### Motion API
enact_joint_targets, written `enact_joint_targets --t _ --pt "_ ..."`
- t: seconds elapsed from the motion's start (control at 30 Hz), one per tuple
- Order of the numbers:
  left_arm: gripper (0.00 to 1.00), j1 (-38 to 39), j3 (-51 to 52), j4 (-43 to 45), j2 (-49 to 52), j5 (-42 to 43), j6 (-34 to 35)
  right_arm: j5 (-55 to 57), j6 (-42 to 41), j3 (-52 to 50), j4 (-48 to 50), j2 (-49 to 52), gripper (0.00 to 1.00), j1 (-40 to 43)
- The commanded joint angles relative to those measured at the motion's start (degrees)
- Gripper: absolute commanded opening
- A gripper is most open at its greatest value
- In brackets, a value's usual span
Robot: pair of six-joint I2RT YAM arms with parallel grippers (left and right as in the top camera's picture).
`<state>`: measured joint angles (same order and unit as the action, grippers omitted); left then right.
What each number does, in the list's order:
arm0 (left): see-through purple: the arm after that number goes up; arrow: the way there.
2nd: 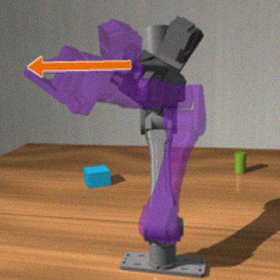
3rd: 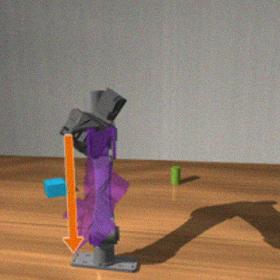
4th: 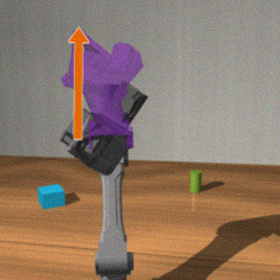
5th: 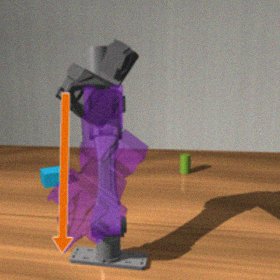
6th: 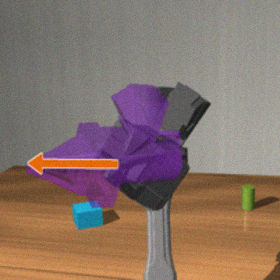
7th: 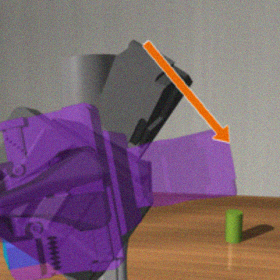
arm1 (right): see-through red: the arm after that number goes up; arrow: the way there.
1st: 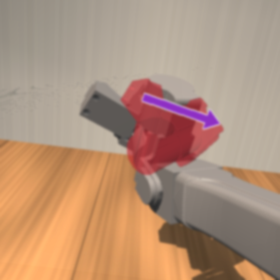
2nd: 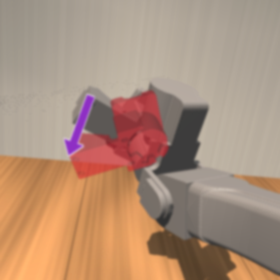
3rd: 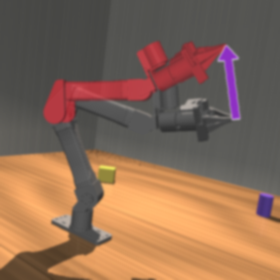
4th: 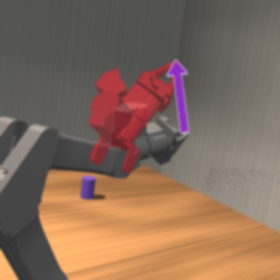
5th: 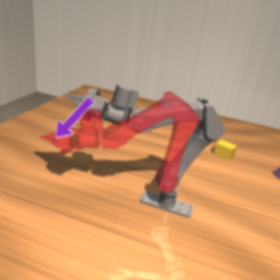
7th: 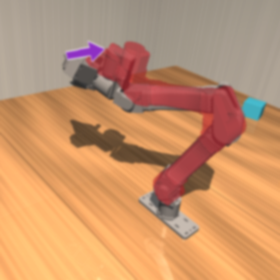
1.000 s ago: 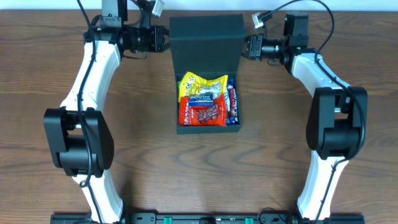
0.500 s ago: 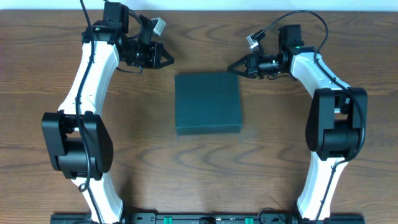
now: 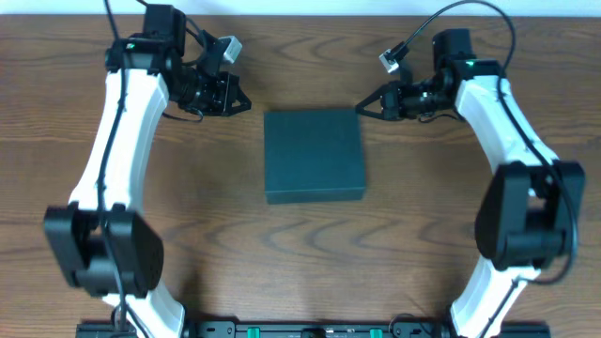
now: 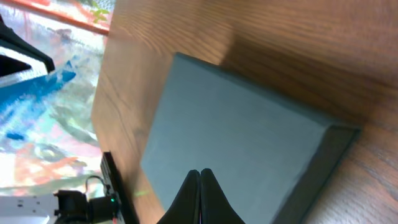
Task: Pack container
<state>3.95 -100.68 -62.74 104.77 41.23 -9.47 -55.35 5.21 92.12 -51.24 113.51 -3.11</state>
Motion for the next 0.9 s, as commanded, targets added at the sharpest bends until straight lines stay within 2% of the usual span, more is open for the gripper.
enact_joint_targets --t 0.0,0.2,0.4,0.53,0.7,0.87 --pt "0.06 1.42 -0.83 -0.96 -4.74 -1.57 -0.87 2.12 3.93 0.02 -1.64 -5.51 0.02 -0.31" --pt "0.06 5.97 -0.83 -5.92 -12.07 -5.25 -1.29 5.51 3.89 0.02 -5.31 -15.5 0.02 -0.35" --pt "0.06 14.75 -0.79 -9.62 -19.96 -8.44 -1.16 5.88 4.02 0.02 -11.69 -26.58 0.01 -0.35" --pt "0.06 19.02 -0.68 -12.48 -24.48 -12.87 0.68 5.97 8.55 0.0 -19.23 -31.58 0.02 -0.33" --pt "0.06 19.71 0.39 -13.64 -32.33 -14.91 1.77 9.07 11.89 -1.07 -26.6 -38.38 0.02 -0.33" --pt "0.06 19.71 5.53 -13.53 -43.65 -16.85 1.77 9.09 12.68 -7.93 -26.14 -51.39 0.02 -0.28"
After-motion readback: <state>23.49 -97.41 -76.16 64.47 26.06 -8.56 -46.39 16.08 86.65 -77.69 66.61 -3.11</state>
